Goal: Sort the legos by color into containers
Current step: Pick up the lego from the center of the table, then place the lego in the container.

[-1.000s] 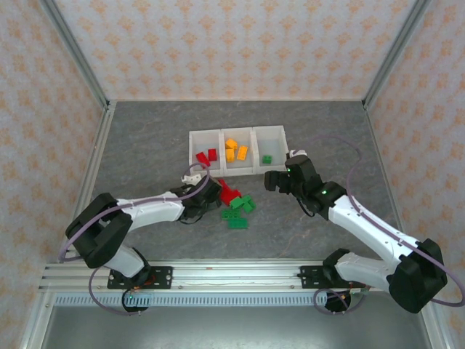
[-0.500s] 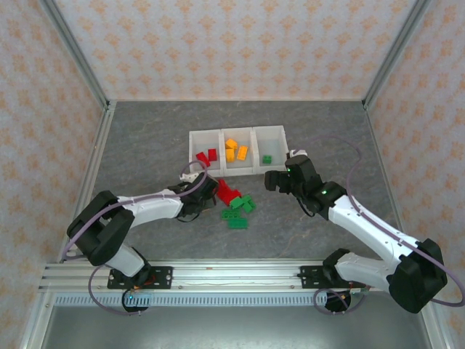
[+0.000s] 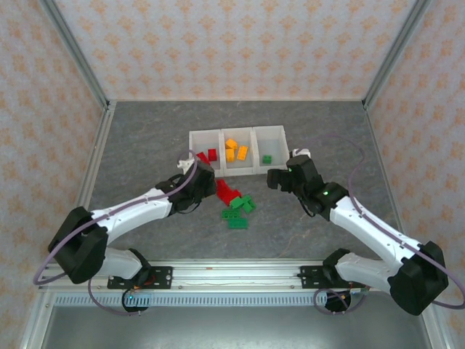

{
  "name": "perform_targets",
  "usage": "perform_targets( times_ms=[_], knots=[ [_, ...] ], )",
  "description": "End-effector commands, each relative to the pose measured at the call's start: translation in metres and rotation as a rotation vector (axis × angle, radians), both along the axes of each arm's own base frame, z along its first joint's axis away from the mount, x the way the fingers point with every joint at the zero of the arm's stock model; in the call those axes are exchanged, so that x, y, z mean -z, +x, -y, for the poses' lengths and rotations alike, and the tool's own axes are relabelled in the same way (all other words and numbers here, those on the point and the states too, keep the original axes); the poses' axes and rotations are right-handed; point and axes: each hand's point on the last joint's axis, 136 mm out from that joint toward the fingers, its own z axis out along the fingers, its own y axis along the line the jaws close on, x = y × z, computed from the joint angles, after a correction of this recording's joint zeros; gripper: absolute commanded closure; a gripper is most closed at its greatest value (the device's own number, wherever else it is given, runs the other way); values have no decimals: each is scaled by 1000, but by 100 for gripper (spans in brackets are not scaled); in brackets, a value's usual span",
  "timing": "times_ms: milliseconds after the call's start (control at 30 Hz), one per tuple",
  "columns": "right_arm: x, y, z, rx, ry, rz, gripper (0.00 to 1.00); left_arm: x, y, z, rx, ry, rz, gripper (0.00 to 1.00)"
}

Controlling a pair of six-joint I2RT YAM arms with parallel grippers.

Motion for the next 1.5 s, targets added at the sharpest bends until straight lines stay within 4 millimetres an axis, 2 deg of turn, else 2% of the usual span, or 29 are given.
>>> perform_targets(
  times_ms=[0, 100, 200, 300, 400, 467, 700, 833, 933, 1067, 1133, 1167, 1200, 1267, 1367, 1467],
  knots=[
    [-10, 5, 15, 74, -18, 51, 0, -43, 23, 7, 15, 42, 107, 67],
    [-13, 4, 17, 84, -10, 61, 0, -65, 51, 23, 56, 99, 139, 67],
    [-17, 0, 22, 109, 6, 75, 0, -73, 83, 48, 120, 144, 137, 67],
    [-26, -4, 36, 171, 21, 128, 0, -73, 111, 70, 147, 187, 105, 66],
    [-44, -10, 46, 205, 59, 193, 0, -66, 132, 88, 160, 187, 99, 65],
    [-55, -15, 52, 220, 89, 238, 0, -51, 145, 95, 163, 189, 79, 65],
    [-70, -23, 65, 266, 130, 306, 0, -20, 169, 100, 170, 166, 37, 62],
    [-71, -23, 64, 265, 130, 310, 0, -10, 173, 103, 173, 161, 30, 54],
    [-70, -22, 65, 271, 126, 307, 0, -14, 174, 103, 172, 148, 50, 44],
    [-72, -23, 65, 266, 133, 308, 0, -42, 170, 101, 168, 98, 130, 30],
    [-72, -25, 62, 247, 141, 301, 0, -64, 165, 97, 160, 74, 178, 22],
    [-73, -25, 59, 234, 147, 294, 0, -70, 162, 94, 174, 88, 195, 17],
    [-73, -25, 55, 215, 155, 288, 0, -88, 156, 89, 172, 77, 228, 13],
    [-72, -25, 46, 173, 175, 263, 0, -105, 145, 80, 164, 61, 266, 1],
    [-65, -23, 27, 104, 200, 200, 0, -119, 124, 66, 170, 48, 302, 1],
    [-50, -20, 7, 40, 213, 114, 0, -119, 101, 50, 162, 51, 290, 1]
  ],
)
